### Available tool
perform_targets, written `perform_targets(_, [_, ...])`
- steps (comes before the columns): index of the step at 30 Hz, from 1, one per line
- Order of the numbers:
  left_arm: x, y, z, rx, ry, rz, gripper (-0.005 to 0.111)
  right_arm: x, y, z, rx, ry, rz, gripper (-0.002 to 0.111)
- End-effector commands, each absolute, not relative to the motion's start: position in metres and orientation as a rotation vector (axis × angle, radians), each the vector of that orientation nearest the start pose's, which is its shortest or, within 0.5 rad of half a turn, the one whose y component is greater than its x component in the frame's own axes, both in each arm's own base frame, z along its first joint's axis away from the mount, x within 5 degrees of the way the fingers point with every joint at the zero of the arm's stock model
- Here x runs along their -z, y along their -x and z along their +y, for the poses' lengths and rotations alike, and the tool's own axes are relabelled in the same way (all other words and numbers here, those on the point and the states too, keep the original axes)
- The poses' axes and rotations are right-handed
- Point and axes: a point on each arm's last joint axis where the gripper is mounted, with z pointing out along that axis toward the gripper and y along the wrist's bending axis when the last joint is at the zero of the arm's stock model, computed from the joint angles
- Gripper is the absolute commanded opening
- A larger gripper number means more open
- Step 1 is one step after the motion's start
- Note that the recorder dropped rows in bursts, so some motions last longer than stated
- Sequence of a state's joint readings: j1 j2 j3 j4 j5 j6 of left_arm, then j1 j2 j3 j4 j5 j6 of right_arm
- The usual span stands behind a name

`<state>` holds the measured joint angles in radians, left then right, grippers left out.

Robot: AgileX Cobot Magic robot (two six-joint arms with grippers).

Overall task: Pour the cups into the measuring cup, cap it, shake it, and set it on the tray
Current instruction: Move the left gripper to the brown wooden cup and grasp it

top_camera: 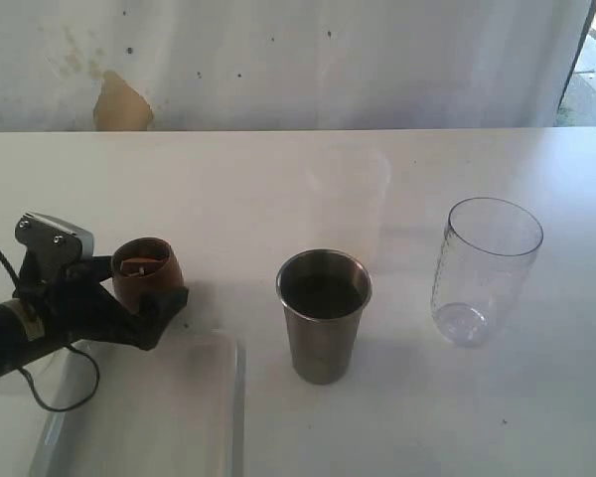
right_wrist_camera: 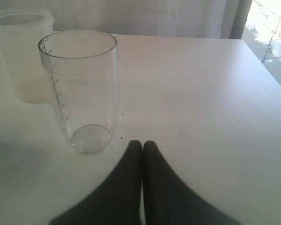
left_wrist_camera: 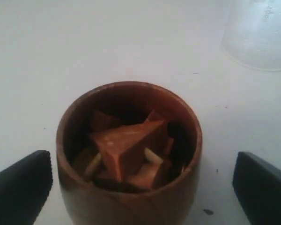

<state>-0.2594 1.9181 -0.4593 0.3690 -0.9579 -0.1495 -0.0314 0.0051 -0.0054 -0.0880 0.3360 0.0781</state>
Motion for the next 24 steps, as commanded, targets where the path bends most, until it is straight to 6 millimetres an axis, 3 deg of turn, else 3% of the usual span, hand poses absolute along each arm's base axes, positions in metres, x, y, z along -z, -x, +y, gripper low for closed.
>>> perform_targets(1, [-0.094, -0.273, -0.103, 0.433, -0.521, 1.933, 0.105, -0.183, -0.054, -0.004, 0.053, -0.043, 1.818, 0.000])
perform_targets(11, [-0.093, -0.290, -0.108, 0.433, -0.532, 1.914, 0.105, -0.183, -0.054, -0.004, 0.053, -0.043, 1.818, 0.000])
perform_targets(24, [-0.082, -0.292, -0.106, 0.376, -0.556, 1.969, 0.105, -0.183, -0.054, -0.004, 0.053, -0.043, 1.818, 0.000])
